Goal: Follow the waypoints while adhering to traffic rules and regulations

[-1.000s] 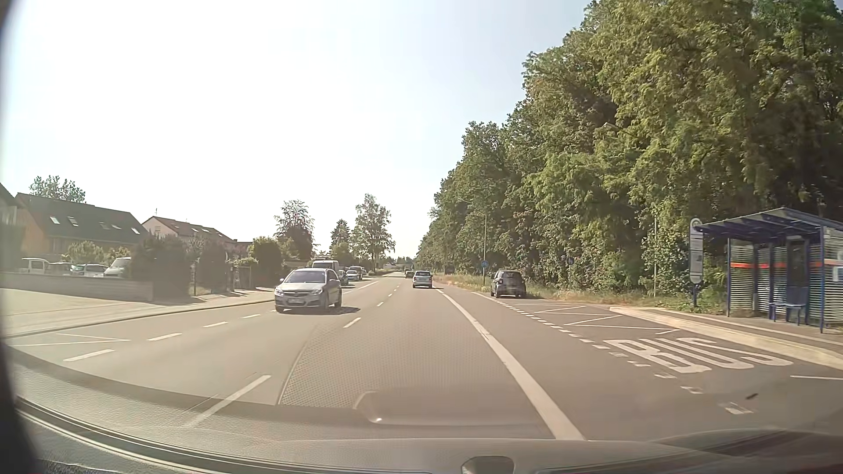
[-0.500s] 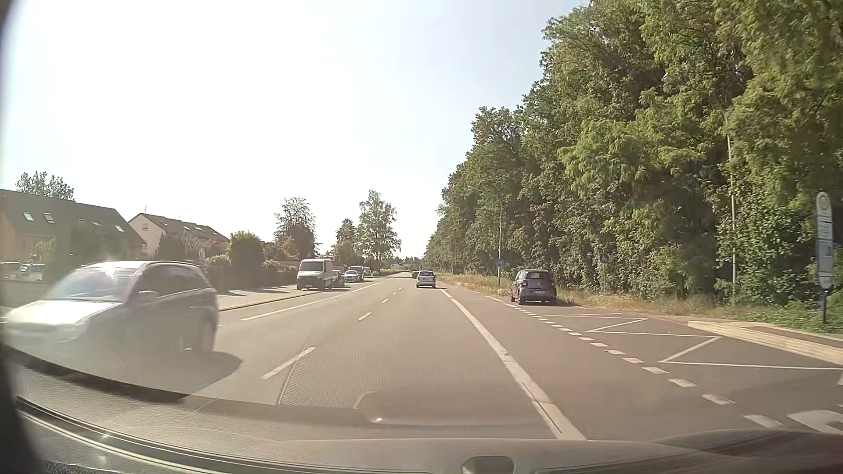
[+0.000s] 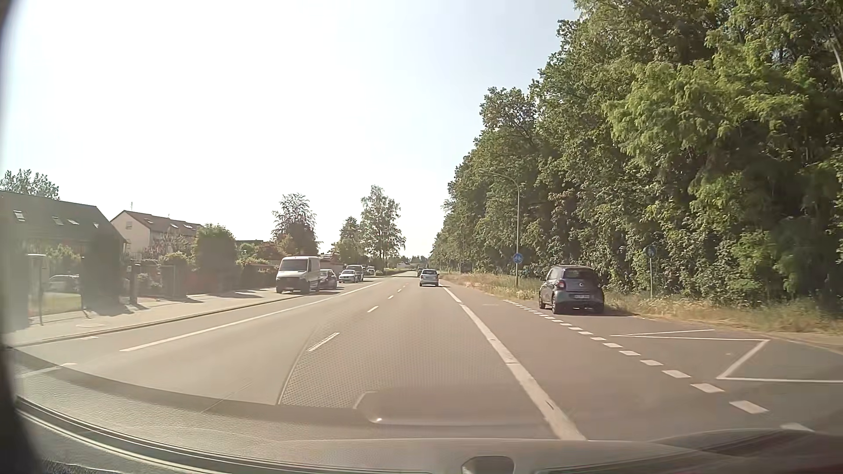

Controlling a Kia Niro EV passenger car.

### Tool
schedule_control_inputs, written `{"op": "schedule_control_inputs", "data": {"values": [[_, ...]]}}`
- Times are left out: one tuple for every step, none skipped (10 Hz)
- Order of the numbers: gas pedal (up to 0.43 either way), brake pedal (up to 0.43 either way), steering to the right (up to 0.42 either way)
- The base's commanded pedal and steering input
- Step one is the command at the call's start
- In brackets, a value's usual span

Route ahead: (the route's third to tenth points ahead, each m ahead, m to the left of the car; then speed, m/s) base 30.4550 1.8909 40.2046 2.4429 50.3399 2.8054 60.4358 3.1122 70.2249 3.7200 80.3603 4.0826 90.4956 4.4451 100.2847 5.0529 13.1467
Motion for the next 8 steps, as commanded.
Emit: {"op": "schedule_control_inputs", "data": {"values": [[0.067,0.03,-0.007],[0.067,0.03,-0.007],[0.067,0.03,-0.007],[0.067,0.03,-0.007],[0.067,0.03,-0.007],[0.067,0.03,-0.007],[0.067,0.03,-0.006],[0.067,0.024,-0.007]]}}
